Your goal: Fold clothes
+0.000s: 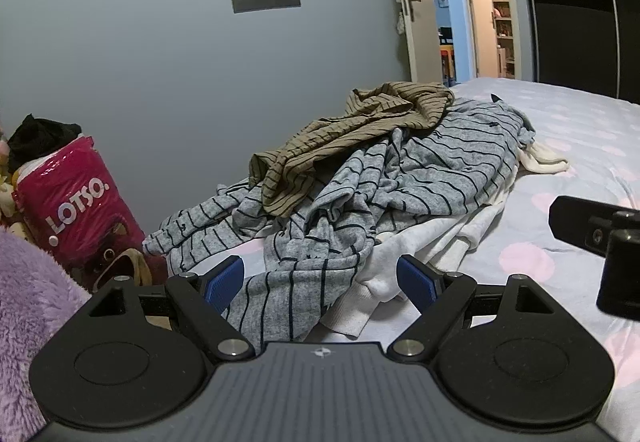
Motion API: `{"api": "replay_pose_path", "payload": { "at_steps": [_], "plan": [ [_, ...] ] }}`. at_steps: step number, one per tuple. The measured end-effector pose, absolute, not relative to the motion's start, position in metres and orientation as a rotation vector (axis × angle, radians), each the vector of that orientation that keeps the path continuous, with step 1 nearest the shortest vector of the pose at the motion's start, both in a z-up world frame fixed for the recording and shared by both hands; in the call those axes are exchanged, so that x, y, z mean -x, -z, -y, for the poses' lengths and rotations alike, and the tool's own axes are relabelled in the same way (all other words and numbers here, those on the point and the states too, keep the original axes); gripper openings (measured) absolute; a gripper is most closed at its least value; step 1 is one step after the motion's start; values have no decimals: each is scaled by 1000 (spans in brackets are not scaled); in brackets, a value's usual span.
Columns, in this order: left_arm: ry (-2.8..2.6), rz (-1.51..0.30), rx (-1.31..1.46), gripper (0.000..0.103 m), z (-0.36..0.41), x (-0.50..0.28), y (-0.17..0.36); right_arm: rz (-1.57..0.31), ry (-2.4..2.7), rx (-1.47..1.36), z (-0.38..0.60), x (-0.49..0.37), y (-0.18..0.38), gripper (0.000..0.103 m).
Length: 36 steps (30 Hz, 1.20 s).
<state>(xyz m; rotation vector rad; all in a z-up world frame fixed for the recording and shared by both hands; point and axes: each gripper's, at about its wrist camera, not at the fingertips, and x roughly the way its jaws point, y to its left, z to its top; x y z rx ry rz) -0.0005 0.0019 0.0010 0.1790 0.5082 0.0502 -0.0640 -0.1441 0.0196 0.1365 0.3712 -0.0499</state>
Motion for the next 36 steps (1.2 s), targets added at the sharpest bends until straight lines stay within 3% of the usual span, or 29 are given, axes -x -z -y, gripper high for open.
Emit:
{"api": "replay_pose_path", "payload": {
  "at_steps": [36],
  "plan": [
    [5,-452,-191,78,2,10,-5,-339,25,-124,138,66,-20,101]
  ]
}}
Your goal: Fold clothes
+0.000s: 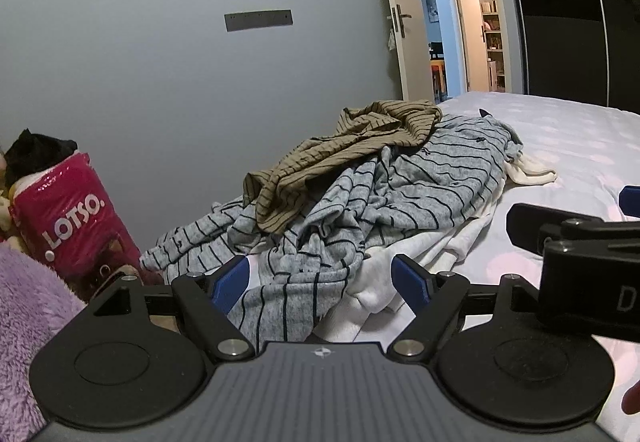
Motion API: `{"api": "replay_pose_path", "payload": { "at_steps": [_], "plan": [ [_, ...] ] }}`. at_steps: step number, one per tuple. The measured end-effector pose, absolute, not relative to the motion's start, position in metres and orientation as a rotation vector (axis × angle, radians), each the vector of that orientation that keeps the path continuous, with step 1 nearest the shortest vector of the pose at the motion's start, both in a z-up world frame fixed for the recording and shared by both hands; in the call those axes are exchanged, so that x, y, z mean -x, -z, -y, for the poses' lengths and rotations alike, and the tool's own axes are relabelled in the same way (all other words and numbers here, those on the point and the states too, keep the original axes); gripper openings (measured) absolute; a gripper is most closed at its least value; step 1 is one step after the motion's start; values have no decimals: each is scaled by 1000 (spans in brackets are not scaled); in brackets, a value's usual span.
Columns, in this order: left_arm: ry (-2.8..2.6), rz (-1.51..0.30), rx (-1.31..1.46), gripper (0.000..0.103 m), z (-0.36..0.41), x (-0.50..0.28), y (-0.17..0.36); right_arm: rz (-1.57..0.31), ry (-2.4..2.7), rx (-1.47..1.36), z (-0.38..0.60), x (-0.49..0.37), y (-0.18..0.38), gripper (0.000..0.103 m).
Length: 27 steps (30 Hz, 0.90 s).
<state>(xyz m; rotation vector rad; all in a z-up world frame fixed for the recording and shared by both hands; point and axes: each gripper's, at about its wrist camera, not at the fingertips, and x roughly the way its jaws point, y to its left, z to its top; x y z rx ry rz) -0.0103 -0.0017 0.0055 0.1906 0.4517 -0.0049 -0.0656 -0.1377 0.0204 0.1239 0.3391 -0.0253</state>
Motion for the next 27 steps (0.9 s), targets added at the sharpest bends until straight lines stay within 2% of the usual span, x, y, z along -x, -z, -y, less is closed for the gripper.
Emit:
{"api": "replay_pose_path", "payload": {
  "at_steps": [27],
  "plan": [
    [19,-526,-147,78,-10,3,1,-362,17,-127,128,62,-16,101]
  ]
}}
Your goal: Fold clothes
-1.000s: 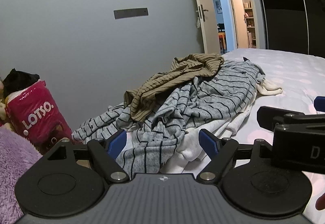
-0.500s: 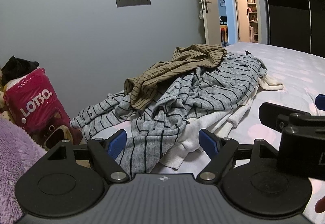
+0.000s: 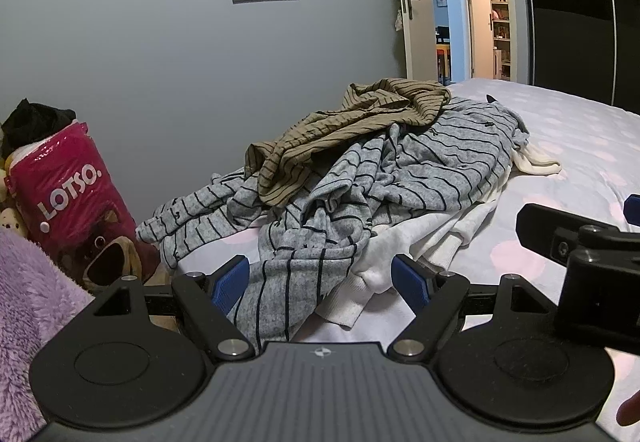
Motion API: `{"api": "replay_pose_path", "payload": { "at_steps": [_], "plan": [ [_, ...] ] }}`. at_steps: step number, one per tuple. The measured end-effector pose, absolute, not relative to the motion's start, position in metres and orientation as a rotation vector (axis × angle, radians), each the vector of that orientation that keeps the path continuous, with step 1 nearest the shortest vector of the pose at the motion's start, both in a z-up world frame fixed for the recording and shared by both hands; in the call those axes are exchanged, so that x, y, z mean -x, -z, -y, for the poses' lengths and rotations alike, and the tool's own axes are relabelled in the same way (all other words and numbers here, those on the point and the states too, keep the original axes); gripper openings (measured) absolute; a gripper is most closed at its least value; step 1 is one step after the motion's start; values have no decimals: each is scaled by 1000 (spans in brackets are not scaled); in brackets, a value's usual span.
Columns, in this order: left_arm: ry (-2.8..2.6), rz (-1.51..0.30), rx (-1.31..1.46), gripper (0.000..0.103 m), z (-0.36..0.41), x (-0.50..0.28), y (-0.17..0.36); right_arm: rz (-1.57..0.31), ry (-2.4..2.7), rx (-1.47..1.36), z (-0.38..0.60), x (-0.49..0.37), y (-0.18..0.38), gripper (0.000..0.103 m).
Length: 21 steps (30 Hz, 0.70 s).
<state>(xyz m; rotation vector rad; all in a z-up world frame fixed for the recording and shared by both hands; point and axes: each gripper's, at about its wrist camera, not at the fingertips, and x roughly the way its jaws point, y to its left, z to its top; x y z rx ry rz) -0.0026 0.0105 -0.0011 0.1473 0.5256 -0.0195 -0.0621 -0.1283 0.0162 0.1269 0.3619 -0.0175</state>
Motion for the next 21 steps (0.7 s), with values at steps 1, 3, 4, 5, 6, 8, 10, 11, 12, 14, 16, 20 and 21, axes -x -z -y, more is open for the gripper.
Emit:
{"api": "replay_pose_path", "payload": {
  "at_steps": [1,3,4,5,6,8,10,11,12,14,16,20,21],
  "plan": [
    [21,-527,-146,78,-11,2,1,-362,19,-128,128,62,-16,101],
    [26,-532,-144,78,-11,1,2,-362,21,-128,128,62,-16,101],
    [29,-533,-143,78,-11,1,2,-360,22,-128,128,62,-16,101],
    [30,-533,-143,78,-11,1,2,-358,24,-128,128,62,-16,101],
    [33,-533,-142,78,-11,0,2,-357,26,-128,128,62,-15,101],
    [39,-534,-140,78,-11,0,2,-355,30,-129,128,62,-15,101],
    [33,-525,-145,78,-9,-1,1,-351,38,-128,129,63,-16,101],
    [41,-521,-145,78,-9,-1,0,-347,43,-128,129,63,-16,101],
    [57,-523,-141,78,-9,-2,-2,-342,49,-129,130,63,-17,101],
    [72,-525,-135,78,-8,-5,-5,-337,63,-140,132,64,-19,101],
    [110,-533,-133,78,-7,-11,-10,-342,79,-164,136,63,-22,101],
    [116,-528,-130,78,-7,-25,-20,-370,100,-189,147,56,-29,101],
    [124,-531,-134,78,-7,-31,-23,-377,98,-186,149,52,-31,101]
  ]
}}
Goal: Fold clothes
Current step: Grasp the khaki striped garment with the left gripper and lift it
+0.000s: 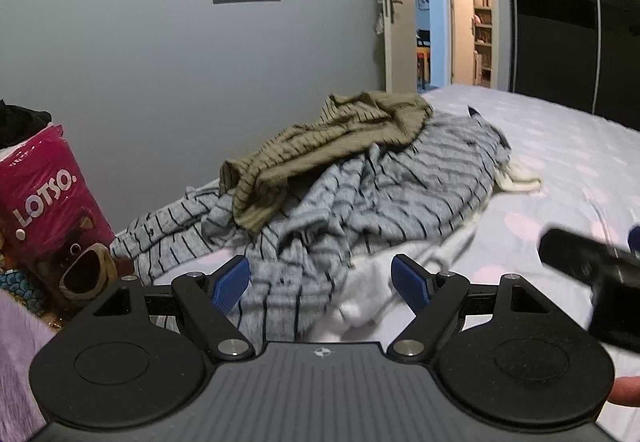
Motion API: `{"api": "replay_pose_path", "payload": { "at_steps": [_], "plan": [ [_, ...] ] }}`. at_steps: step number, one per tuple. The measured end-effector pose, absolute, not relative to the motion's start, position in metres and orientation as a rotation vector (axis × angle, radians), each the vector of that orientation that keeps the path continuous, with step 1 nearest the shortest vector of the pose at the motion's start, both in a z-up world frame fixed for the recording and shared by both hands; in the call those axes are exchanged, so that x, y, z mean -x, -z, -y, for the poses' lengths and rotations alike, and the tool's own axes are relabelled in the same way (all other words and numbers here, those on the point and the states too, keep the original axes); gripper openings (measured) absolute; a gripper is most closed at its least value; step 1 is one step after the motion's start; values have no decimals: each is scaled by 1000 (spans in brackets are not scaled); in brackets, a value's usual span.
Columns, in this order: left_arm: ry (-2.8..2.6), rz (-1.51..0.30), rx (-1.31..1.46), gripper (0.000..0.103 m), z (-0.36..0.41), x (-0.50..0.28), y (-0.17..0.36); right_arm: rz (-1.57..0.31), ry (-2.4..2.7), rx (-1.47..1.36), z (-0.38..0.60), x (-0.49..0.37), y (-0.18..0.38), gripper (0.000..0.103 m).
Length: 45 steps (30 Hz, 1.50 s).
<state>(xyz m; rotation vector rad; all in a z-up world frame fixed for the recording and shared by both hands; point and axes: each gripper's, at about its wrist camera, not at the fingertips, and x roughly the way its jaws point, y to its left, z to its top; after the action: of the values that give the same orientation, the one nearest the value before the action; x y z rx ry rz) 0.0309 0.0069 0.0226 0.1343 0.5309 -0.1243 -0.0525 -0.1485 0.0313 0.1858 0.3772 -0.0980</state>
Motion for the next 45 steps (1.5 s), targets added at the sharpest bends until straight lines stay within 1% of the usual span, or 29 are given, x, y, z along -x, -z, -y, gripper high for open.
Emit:
{"api": "replay_pose_path", "payload": {
  "at_steps": [3,8,9,11,13,17,18,21,22,23,24,25,26,28,30,34,38,45],
  "plan": [
    [157,-539,-160,78,-6,-49,-30,-394,91,-167,152,39,-38,101],
    [224,-552,-280,78,-3,-90,-37,-426,67,-78,151,6,-42,100],
    [228,-553,-314,78,-1,-100,-36,-431,69,-52,150,-1,-42,98],
    [240,-557,-375,78,2,-120,-34,-442,72,-11,150,-17,-41,83],
    [252,-554,-434,77,8,-140,-29,-456,80,4,153,-32,-39,75],
    [253,-524,-541,77,19,-178,-13,-466,89,-3,158,-50,-34,75],
    [245,-525,-554,75,20,-188,-9,-472,89,-6,160,-53,-31,75],
    [247,-551,-591,64,23,-214,3,-497,76,-21,162,-57,-22,76],
    [252,-567,-610,58,25,-221,7,-505,73,-19,162,-58,-18,76],
    [251,-571,-619,56,25,-226,10,-512,75,-13,162,-59,-15,76],
    [249,-574,-626,49,25,-230,13,-519,78,-6,162,-59,-11,76],
    [244,-576,-621,39,24,-235,15,-525,81,-6,163,-59,-9,76],
    [239,-577,-614,33,23,-239,17,-530,83,-9,164,-59,-6,76],
    [246,-598,-556,12,18,-244,15,-540,87,-19,167,-58,-2,76],
    [254,-607,-504,1,16,-243,9,-547,95,-26,167,-56,2,76],
    [302,-531,-509,0,25,-218,-11,-554,121,-14,169,-51,3,76],
    [390,-461,-499,0,40,-180,-38,-540,152,-12,172,-35,-8,76],
    [687,-389,-517,0,63,-70,-71,-496,191,-32,183,9,-40,76]
  ]
}}
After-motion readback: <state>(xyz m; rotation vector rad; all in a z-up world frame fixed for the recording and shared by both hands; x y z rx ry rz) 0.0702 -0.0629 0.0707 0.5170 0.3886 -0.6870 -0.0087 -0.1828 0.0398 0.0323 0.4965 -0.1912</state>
